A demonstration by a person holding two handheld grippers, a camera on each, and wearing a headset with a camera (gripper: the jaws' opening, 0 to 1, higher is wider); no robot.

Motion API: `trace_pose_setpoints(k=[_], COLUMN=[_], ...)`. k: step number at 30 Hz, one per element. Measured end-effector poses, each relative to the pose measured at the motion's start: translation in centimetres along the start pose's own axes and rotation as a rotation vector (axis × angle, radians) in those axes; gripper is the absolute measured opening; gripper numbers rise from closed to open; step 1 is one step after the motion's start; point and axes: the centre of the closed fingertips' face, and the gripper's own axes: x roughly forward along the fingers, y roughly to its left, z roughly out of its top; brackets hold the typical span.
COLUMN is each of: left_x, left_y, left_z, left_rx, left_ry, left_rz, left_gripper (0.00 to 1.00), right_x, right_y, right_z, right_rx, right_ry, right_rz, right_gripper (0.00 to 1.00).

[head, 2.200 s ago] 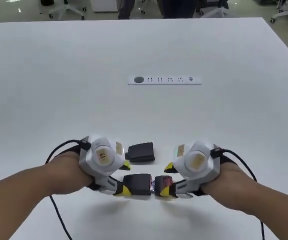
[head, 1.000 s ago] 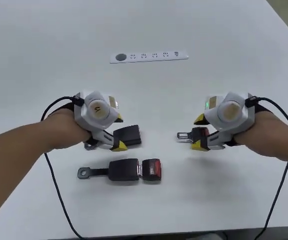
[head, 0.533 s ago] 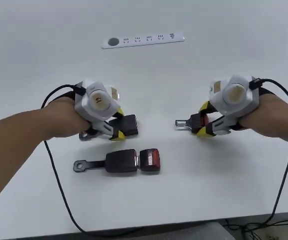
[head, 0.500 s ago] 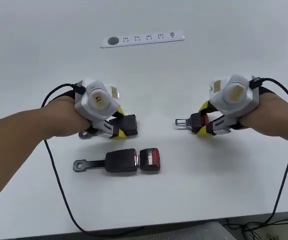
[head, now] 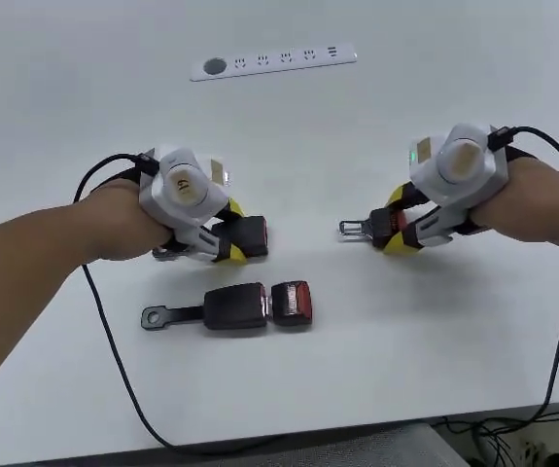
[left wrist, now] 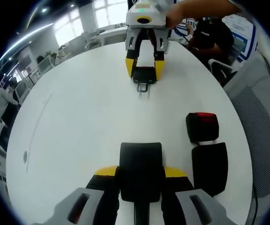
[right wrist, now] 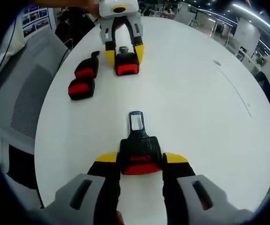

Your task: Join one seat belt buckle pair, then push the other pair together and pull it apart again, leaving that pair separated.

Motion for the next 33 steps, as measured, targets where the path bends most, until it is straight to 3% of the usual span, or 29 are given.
trace_pose_setpoints(k=[8,26,33], left_x=[-0.2,-0.1,0.1], left_y=[0.1,0.2,0.5], left_z=[-0.1,-0.1,-0.5], left_rx=[-0.009,0.001,0.003], left_ry=[-0.001,0.003,0.012], left_rz=[0.012,-0.003,-0.005], left_gripper=[0.34,0.35,0.35], right_x=[0.6,4.6,5.1], right_y=[0.4,1.5,1.5], right_z=[1.1,8.1,8.8], right_rx=[-0.023,-0.034,-0.048], right_ry=[0.014,-0.047,-0.059], right_rz=[-0.007,-0.007,-0.003], right_gripper=[0.33,0.33,0.33])
